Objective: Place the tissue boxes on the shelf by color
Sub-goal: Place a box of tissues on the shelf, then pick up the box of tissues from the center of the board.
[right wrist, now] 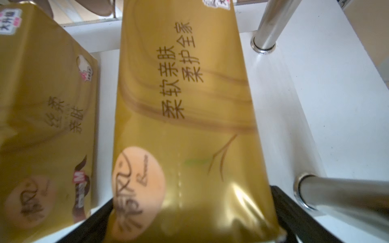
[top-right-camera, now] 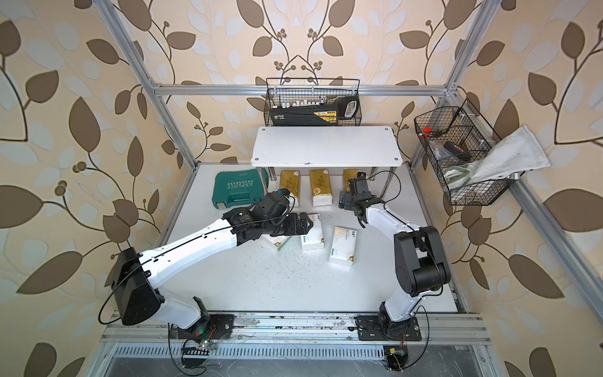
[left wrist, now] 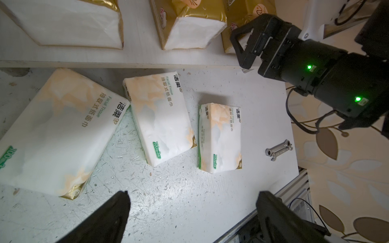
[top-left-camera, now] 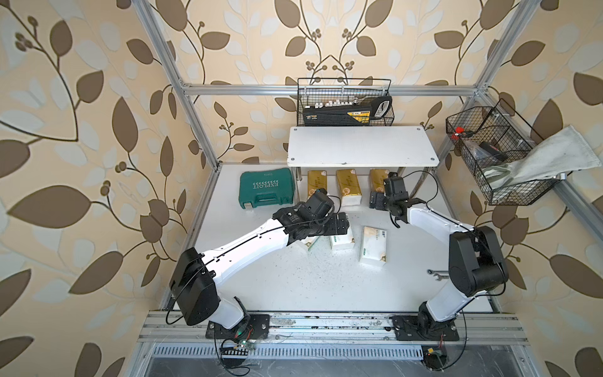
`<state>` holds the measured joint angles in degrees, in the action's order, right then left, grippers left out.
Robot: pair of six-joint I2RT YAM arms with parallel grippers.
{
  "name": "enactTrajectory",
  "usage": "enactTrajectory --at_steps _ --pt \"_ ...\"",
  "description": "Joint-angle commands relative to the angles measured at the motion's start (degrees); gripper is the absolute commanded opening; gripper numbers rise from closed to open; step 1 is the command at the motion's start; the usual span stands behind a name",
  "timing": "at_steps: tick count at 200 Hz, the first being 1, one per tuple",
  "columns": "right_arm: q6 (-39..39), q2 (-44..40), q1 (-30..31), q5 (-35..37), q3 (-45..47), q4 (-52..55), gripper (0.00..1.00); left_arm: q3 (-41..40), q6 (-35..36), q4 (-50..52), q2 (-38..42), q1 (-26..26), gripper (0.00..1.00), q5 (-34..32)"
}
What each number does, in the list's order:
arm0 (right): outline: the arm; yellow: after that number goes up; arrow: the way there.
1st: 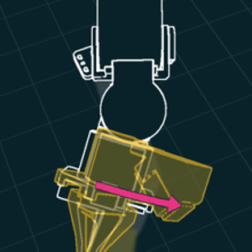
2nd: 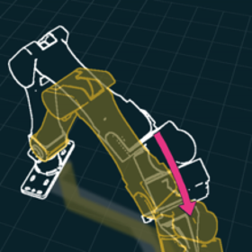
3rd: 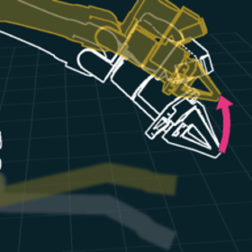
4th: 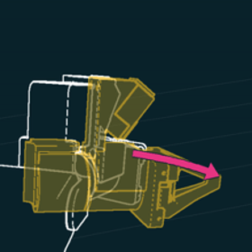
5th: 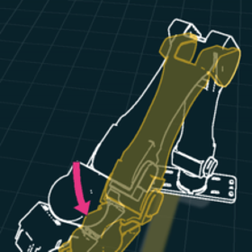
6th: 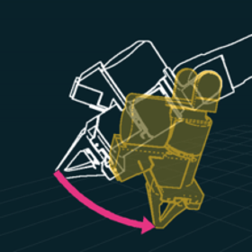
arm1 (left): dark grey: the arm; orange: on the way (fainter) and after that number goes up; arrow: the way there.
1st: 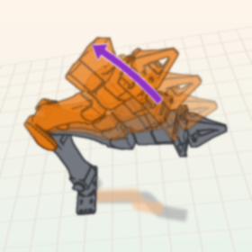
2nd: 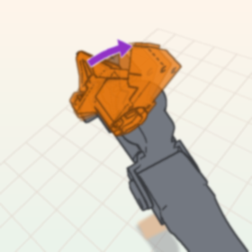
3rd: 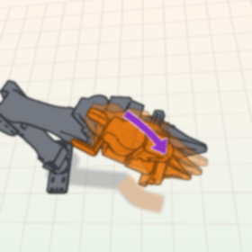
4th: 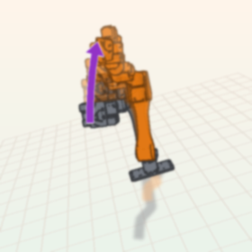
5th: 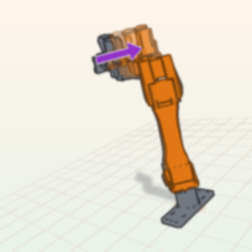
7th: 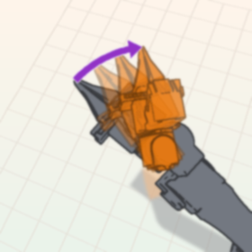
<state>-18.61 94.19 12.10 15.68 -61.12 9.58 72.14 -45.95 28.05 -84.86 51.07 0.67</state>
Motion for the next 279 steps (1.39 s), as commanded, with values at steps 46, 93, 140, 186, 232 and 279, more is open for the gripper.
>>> enactTrajectory --at_steps 46,93,140,186,232,279 --pt "-4.0 -11.9 2.1 -3.3 8.3 0.3 0.99 -0.6 -0.3 -2.0 0.7 0.2 0.99 1.5" --pt "-8.0 -22.2 7.8 -1.1 14.0 5.6 0.99 -2.7 -0.3 -2.5 1.8 0.3 0.99 1.4" --pt "-16.0 -36.1 16.6 2.0 20.1 17.8 0.99 -8.3 0.2 -4.3 5.6 2.0 0.99 1.3" --pt "-25.0 -45.2 23.7 3.0 27.1 24.7 0.99 -15.4 -1.2 -6.0 8.4 8.1 0.99 -2.5" --pt "-30.8 -45.3 30.3 6.1 30.9 24.3 0.99 -18.9 -3.4 -8.3 8.9 11.2 0.99 -5.0" --pt "-32.8 -39.5 33.0 8.4 31.0 19.5 0.99 -19.7 -4.2 -9.3 8.4 12.5 0.99 -6.2"
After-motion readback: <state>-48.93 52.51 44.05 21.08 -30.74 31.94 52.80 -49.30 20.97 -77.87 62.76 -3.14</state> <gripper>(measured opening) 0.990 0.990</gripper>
